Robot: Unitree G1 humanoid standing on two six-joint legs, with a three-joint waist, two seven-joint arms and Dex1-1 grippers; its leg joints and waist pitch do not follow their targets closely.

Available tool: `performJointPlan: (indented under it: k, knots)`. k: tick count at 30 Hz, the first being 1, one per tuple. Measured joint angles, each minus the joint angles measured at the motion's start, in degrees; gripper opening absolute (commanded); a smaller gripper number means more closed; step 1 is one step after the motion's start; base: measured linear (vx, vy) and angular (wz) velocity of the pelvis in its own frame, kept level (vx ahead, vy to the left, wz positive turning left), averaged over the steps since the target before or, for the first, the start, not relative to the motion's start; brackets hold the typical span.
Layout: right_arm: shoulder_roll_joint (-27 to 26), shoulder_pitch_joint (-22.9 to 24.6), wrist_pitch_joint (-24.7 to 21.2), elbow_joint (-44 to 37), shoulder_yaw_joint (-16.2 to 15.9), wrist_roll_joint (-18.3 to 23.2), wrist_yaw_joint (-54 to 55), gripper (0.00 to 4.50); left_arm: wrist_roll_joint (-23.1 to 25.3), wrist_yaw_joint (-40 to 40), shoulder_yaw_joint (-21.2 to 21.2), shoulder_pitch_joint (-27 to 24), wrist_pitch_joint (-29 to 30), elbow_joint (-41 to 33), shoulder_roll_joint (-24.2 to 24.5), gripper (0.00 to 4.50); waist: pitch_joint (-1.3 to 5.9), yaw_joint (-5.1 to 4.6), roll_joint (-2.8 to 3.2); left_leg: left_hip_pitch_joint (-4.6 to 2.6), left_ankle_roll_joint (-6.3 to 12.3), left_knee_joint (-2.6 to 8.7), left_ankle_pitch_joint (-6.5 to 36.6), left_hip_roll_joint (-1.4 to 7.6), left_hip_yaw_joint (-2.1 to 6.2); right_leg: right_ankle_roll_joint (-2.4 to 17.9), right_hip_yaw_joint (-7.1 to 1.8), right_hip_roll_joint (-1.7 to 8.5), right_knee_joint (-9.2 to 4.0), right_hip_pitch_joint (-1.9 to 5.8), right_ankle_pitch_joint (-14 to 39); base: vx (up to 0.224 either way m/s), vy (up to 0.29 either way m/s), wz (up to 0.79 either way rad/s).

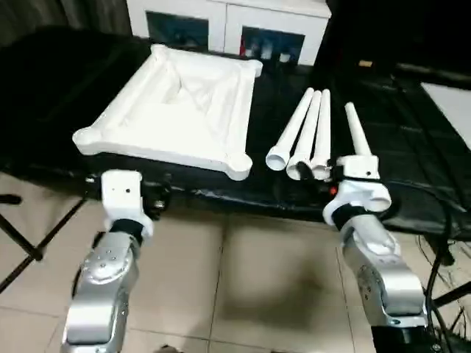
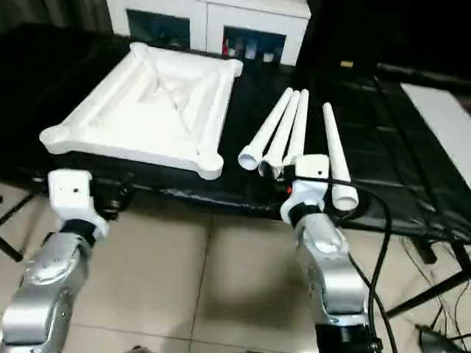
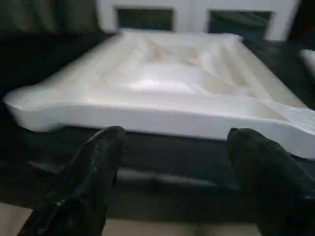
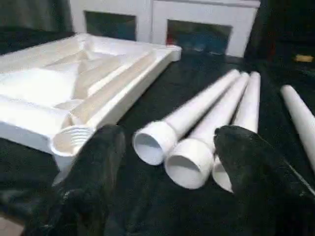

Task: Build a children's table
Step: Move to table

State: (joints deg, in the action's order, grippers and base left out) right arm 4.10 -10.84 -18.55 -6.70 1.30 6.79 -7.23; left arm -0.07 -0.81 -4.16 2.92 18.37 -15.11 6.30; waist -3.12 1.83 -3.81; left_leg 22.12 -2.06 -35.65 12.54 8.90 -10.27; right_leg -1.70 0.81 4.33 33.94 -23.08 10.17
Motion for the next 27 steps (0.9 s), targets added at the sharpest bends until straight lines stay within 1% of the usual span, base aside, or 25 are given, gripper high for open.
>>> performJointPlan:
  k: [1, 3, 6, 8, 11, 13, 14, 15, 16, 17, 18, 19, 20, 21, 22, 23, 25, 27]
  knots:
    - [0.0, 0.3, 0.6, 0.0, 0.0, -0.1, 0.3, 3.34, 0.6, 0.8, 0.0, 0.0, -0.3, -0.4, -0.2, 3.78, -0.03, 0.07, 0.06, 0.00, 0.00, 0.00, 0.0, 0.00, -0.01, 0.0, 0.00, 0.01, 0.01, 0.01, 0.0, 0.000, 0.000, 0.00]
    - [0.0, 0.8, 1.2, -0.5, 0.8, -0.1, 0.8, 3.34, 1.5, 1.4, 0.8, 0.2, 0.0, -1.4, -0.7, 3.78, -0.18, 0.16, 0.52, -0.01, -0.01, 0.00, 0.0, 0.00, 0.00, 0.0, 0.00, 0.01, 0.03, 0.01, 0.0, 0.000, 0.000, 0.00]
    - [0.2, 0.7, 1.3, -2.1, 2.4, -0.3, 2.6, 3.34, 0.9, -0.5, 2.5, 2.1, 0.0, -1.3, -0.5, 3.78, -0.40, 0.02, 1.15, -0.01, -0.12, 0.05, -0.1, 0.01, 0.00, -0.2, -0.03, -0.03, 0.11, -0.07, -0.1, 0.000, 0.000, 0.00]
    - [0.4, 0.8, 1.7, -2.2, 2.8, -0.9, 3.6, 3.34, 0.3, -1.5, 3.0, 2.9, -0.1, -1.0, -0.2, 3.78, -0.39, -0.13, 1.29, -0.07, -0.20, 0.18, -0.1, 0.05, 0.05, -0.2, 0.00, -0.10, 0.14, -0.10, -0.1, 0.000, 0.000, 0.00]
    - [-0.5, 2.1, 1.7, -4.1, 3.2, -0.2, 3.3, 3.34, -1.0, -2.1, 2.4, 3.2, 0.0, -0.2, -0.2, 3.78, -0.72, -0.84, 2.09, -0.06, -0.28, 0.26, -0.2, 0.09, 0.09, -0.1, -0.01, -0.18, 0.15, -0.17, -0.2, 0.000, 0.000, 0.00]
    - [-1.1, 2.2, 1.4, -4.4, 2.5, -0.1, 3.0, 3.35, -1.6, -2.5, 1.5, 4.1, 0.1, -0.1, 0.0, 4.06, -0.95, -1.31, 2.47, -0.12, -0.29, 0.33, -0.1, 0.09, 0.09, -0.3, 0.02, -0.18, 0.14, -0.16, 0.0, 0.000, 0.000, 0.00]
    - [-1.1, 2.1, 1.3, -4.3, 2.0, -0.1, 2.9, 3.35, -1.9, -2.7, 1.2, 4.8, 0.2, 0.2, 0.1, 4.06, -1.01, -1.48, 2.59, -0.24, -0.29, 0.39, -0.1, 0.08, 0.10, -0.4, 0.03, -0.18, 0.10, -0.09, 0.1, 0.000, 0.000, 0.00]
    - [-1.2, 2.0, 1.3, -4.3, 1.1, -0.1, 2.6, 3.35, -2.3, -2.8, 0.9, 5.7, 0.3, 0.7, 0.1, 4.18, -1.13, -1.68, 2.78, -0.55, -0.29, 0.52, -0.1, 0.06, 0.09, -0.5, 0.07, -0.18, -0.02, 0.13, 0.1, 0.000, 0.000, 0.00]
    - [-1.3, 1.9, 1.3, -4.2, 0.5, -0.1, 2.2, 3.53, -2.6, -2.9, 0.7, 6.0, 0.6, 0.9, 0.1, 4.21, -1.18, -1.75, 2.85, -0.91, -0.30, 0.74, -0.1, 0.04, 0.07, -0.4, 0.11, -0.16, -0.20, 0.44, 0.2, 0.000, 0.000, 0.00]
    - [-1.3, 1.9, 1.3, -4.2, 0.2, -0.1, 2.0, 3.71, -2.8, -3.0, 0.6, 6.3, 1.1, 1.0, 0.0, 4.43, -1.26, -1.75, 2.98, -1.39, -0.30, 1.02, -0.1, 0.03, 0.06, -0.4, 0.22, -0.16, -0.52, 0.89, 0.3, 0.000, 0.000, 0.00]
    - [-1.3, 1.8, 1.2, -4.2, 0.0, -0.1, 1.8, 3.71, -3.1, -3.1, 0.6, 6.4, 1.5, 1.1, 0.0, 4.43, -1.40, -1.78, 3.13, -2.22, -0.40, 1.49, 0.0, 0.05, 0.07, -0.4, 0.44, -0.15, -1.03, 1.33, 0.5, 0.000, 0.000, 0.00]
    - [-1.3, 1.5, 1.2, -4.2, 0.0, 0.0, 1.8, 3.76, -3.3, -3.4, 0.6, 6.5, 1.6, 1.1, 0.0, 4.49, -1.45, -1.85, 3.18, -2.65, -0.45, 1.58, 0.0, 0.05, 0.07, -0.3, 0.59, -0.09, -1.04, 1.72, 0.8, 0.000, 0.000, 0.00]
    - [-1.5, 1.2, 1.3, -4.1, 0.1, 0.4, 1.7, 3.90, -3.5, -3.6, 0.6, 6.5, 1.7, 1.1, 0.1, 4.50, -1.47, -1.89, 3.21, -3.00, -0.50, 1.63, 0.1, 0.05, 0.07, -0.3, 0.74, 0.01, -1.05, 2.33, 0.8, 0.056, 0.003, -0.05]
    - [-1.8, 0.4, 1.3, -3.8, 0.3, 0.6, 1.5, 4.05, -3.5, -3.7, 0.7, 6.7, 1.7, 1.2, 0.2, 4.50, -1.46, -2.03, 3.23, -3.21, -0.54, 1.64, 0.1, 0.06, 0.13, -0.2, 0.85, 0.03, -1.04, 2.62, 0.9, 0.077, -0.002, -0.03]
    - [-1.8, -0.4, 1.2, -3.6, 0.4, 0.7, 1.2, 4.13, -3.5, -3.7, 0.6, 7.1, 1.7, 1.5, 0.1, 4.50, -1.44, -2.10, 3.27, -3.25, -0.61, 1.69, 0.3, 0.08, 0.18, -0.2, 0.94, 0.03, -1.05, 2.71, 1.0, 0.077, -0.002, -0.03]
    - [-1.6, -1.1, 1.2, -3.3, 0.3, 0.7, 1.1, 4.17, -3.6, -3.6, 0.6, 7.7, 1.7, 2.0, -0.1, 4.50, -1.42, -2.12, 3.32, -3.37, -0.61, 1.80, 0.3, 0.08, 0.19, -0.1, 1.01, 0.04, -1.06, 2.85, 1.1, 0.070, -0.010, 0.03]
    - [-1.3, -1.9, 1.1, -3.1, 0.0, 0.3, 1.1, 4.17, -3.6, -3.4, 0.5, 8.7, 1.7, 2.7, -0.2, 4.50, -1.36, -2.17, 3.43, -4.02, -0.75, 2.12, 0.7, 0.08, 0.18, 0.6, 1.14, 0.05, -1.06, 3.46, 1.5, 0.041, -0.006, 0.02]
    - [-0.5, -2.5, 1.2, -2.6, -0.5, -0.4, 1.1, 4.17, -3.6, -3.4, 0.5, 9.2, 1.7, 3.2, -0.2, 4.50, -1.27, -2.10, 3.60, -4.15, -0.72, 2.15, 1.1, 0.11, 0.25, 0.7, 1.32, 0.04, -1.05, 3.92, 2.0, 0.119, -0.013, 0.05]
